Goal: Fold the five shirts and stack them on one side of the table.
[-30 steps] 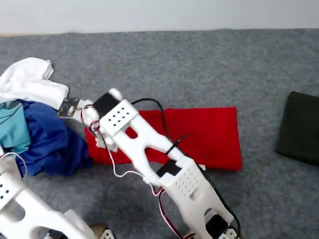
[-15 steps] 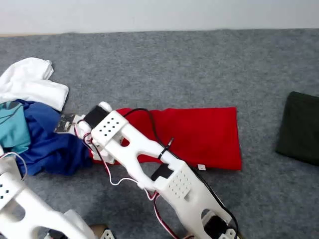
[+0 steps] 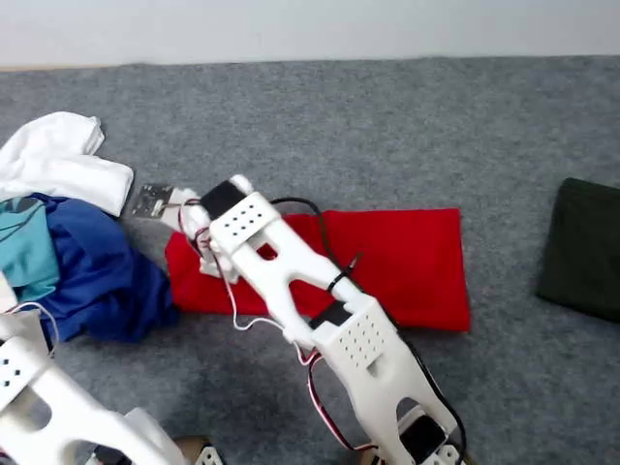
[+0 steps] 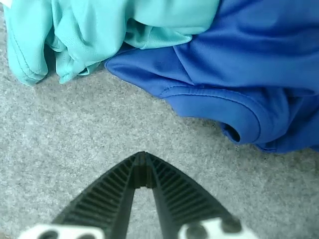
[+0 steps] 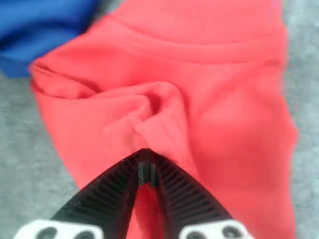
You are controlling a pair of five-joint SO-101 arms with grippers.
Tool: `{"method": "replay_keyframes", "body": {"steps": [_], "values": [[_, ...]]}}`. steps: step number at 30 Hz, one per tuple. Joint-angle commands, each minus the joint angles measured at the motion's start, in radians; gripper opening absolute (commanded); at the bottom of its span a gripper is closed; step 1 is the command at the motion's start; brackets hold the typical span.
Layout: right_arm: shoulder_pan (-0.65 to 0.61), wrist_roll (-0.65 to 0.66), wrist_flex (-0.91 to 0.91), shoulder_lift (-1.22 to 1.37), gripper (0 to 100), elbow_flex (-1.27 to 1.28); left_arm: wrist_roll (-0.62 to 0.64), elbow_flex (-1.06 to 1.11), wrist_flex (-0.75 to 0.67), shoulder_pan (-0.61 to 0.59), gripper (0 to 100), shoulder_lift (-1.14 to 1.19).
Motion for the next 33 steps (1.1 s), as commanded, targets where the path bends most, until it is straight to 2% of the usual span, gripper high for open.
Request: {"method": "replay_keyframes", "body": {"steps": [1, 5, 14, 19, 26, 33], "values": [[0.024, 0.018, -0.015, -0.01, 1.0, -0.068, -0.008, -0.013, -0.014, -0.002, 0, -0.026], [0.036, 0.02, -0.002, -0.019, 1.0, -0.12, -0.008, -0.013, -0.012, -0.002, 0, -0.026], [0.031, 0.015, 0.272, -0.013, 1.0, -0.325, -0.006, -0.012, -0.009, -0.002, 0, -0.026], [0.022, 0.009, 0.283, -0.044, 1.0, -0.265, -0.003, -0.012, -0.011, 0.0, 0, -0.026], [-0.079, -0.061, 0.282, -0.099, 1.0, -0.124, -0.002, -0.012, -0.005, 0.0, 0, -0.026], [-0.102, -0.075, 0.239, -0.013, 1.0, -0.115, -0.002, -0.01, -0.005, -0.002, 0, -0.026]]}}
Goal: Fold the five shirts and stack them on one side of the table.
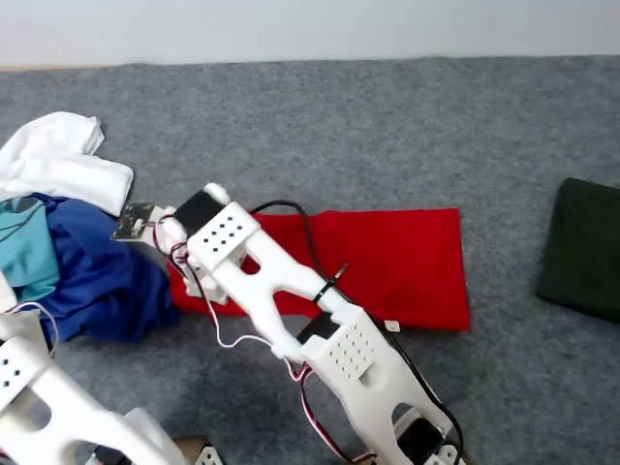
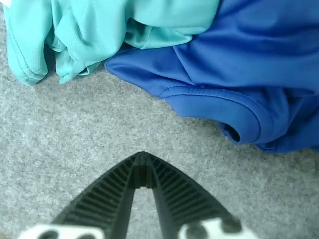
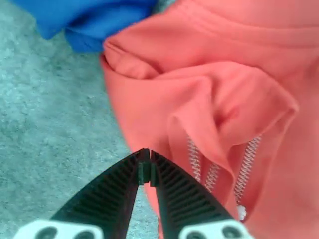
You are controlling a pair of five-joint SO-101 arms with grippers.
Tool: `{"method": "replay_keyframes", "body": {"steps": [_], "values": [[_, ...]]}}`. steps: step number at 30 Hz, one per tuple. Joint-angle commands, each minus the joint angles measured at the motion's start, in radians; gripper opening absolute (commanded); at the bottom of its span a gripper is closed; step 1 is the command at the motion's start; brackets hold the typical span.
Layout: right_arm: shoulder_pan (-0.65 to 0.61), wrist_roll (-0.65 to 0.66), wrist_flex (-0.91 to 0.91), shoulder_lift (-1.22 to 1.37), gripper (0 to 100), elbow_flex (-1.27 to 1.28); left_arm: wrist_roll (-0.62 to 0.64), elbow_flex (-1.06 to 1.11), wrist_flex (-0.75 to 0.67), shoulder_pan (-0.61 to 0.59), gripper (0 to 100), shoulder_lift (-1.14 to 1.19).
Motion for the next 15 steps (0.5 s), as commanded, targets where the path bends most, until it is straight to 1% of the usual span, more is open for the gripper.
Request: {"method": "replay_keyframes", "body": {"steps": [1, 9, 12, 15], "values": [[0.013, -0.002, -0.019, 0.005, 1.0, -0.008, -0.002, -0.01, -0.005, -0.002, 0, -0.026], [0.125, 0.112, -0.182, 0.088, 1.0, -0.012, -0.002, -0.007, -0.005, -0.005, 0, -0.026], [0.163, 0.132, -0.214, 0.081, 1.0, -0.015, -0.002, -0.007, -0.005, -0.005, 0, -0.026], [0.185, 0.132, -0.196, 0.077, 1.0, -0.092, -0.002, -0.007, -0.005, -0.002, 0, -0.026]]}}
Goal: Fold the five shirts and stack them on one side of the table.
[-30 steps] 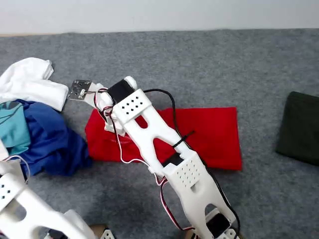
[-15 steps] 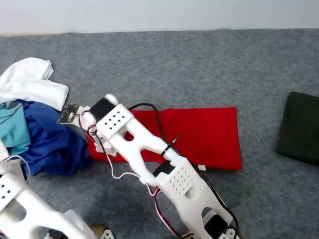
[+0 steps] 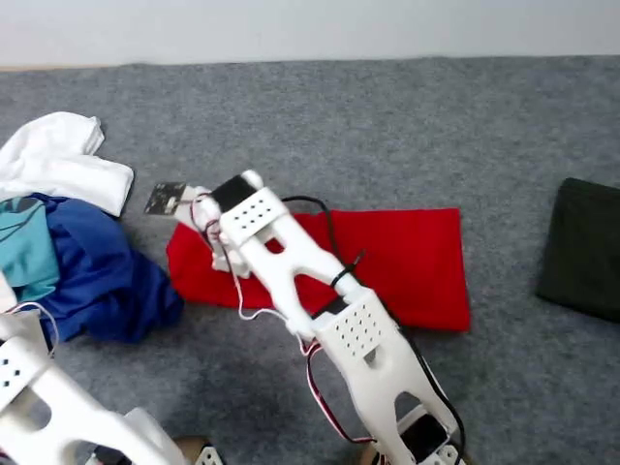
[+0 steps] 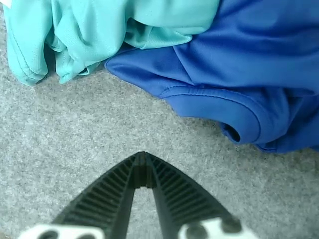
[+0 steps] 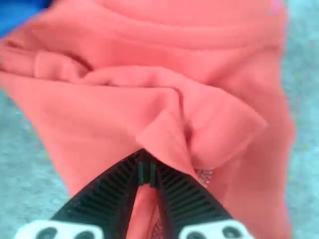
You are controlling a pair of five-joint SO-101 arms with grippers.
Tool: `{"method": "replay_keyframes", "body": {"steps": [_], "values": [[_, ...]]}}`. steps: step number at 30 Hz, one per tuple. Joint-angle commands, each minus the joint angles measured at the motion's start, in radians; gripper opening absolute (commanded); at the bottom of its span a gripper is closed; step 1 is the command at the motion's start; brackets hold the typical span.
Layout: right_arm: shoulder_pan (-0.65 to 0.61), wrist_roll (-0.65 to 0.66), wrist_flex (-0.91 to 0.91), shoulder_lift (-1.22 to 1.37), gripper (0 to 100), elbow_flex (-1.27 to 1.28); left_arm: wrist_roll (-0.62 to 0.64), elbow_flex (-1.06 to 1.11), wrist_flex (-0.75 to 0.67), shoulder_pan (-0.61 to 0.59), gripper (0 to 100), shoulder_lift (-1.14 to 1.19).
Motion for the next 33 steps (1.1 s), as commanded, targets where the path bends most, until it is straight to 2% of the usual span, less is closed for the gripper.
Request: {"method": "replay_keyframes", "body": {"steps": [1, 5, 9, 22, 33], "values": [[0.033, 0.011, 0.01, -0.03, 1.0, -0.12, -0.002, -0.007, -0.005, -0.002, 0, -0.026], [0.035, 0.011, 0.041, -0.027, 1.0, -0.206, -0.002, -0.007, -0.005, -0.002, 0, -0.026], [0.041, 0.011, 0.047, -0.027, 1.0, -0.204, -0.002, -0.007, -0.003, -0.002, 0, -0.026], [0.044, 0.003, 0.232, -0.002, 1.0, -0.203, -0.002, -0.013, 0.011, 0.0, 0, -0.026], [-0.035, -0.11, 0.236, 0.087, 1.0, -0.203, -0.006, -0.018, 0.017, 0.0, 0, -0.028]]}}
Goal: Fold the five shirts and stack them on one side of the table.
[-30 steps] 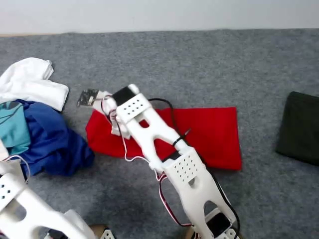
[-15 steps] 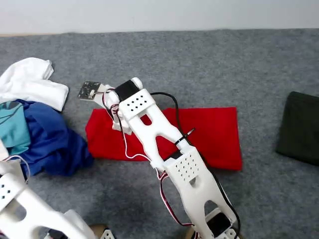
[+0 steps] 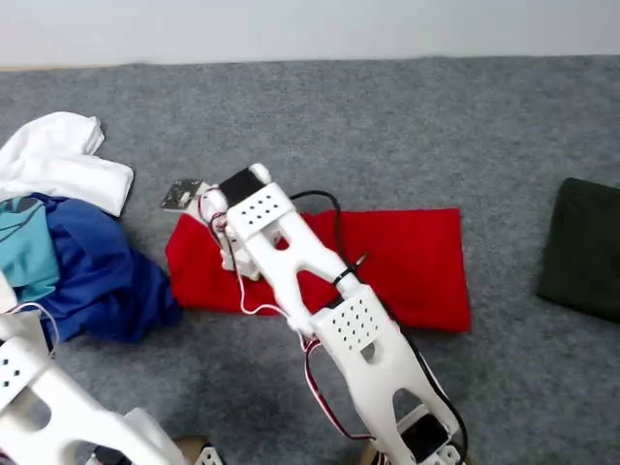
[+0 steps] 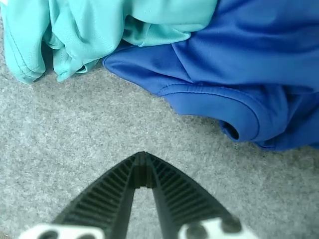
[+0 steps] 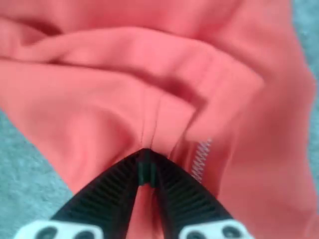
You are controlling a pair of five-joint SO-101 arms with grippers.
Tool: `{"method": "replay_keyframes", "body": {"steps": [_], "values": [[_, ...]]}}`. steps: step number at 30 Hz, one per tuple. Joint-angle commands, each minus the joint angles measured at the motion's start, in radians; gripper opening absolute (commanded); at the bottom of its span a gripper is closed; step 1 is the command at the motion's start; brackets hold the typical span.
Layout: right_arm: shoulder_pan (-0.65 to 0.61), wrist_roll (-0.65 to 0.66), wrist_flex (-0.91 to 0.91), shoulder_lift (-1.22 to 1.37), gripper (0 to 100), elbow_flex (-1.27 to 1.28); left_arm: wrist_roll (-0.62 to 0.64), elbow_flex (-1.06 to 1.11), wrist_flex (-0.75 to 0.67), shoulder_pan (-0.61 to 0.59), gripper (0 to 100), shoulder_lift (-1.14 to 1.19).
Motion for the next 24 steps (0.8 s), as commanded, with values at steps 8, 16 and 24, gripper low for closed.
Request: {"method": "replay_keyframes", "body": {"steps": [8, 16, 24], "values": [[-0.082, -0.041, 0.042, -0.015, 1.0, -0.012, -0.008, -0.061, 0.009, -0.002, 0, -0.028], [-0.012, -0.04, 0.042, -0.151, 9.0, -0.009, -0.008, -0.11, 0.029, 0.0, 0, -0.026], [0.108, -0.1, 0.042, -0.401, 23.1, 0.0, -0.008, -0.208, 0.153, 0.098, 0, -0.026]]}}
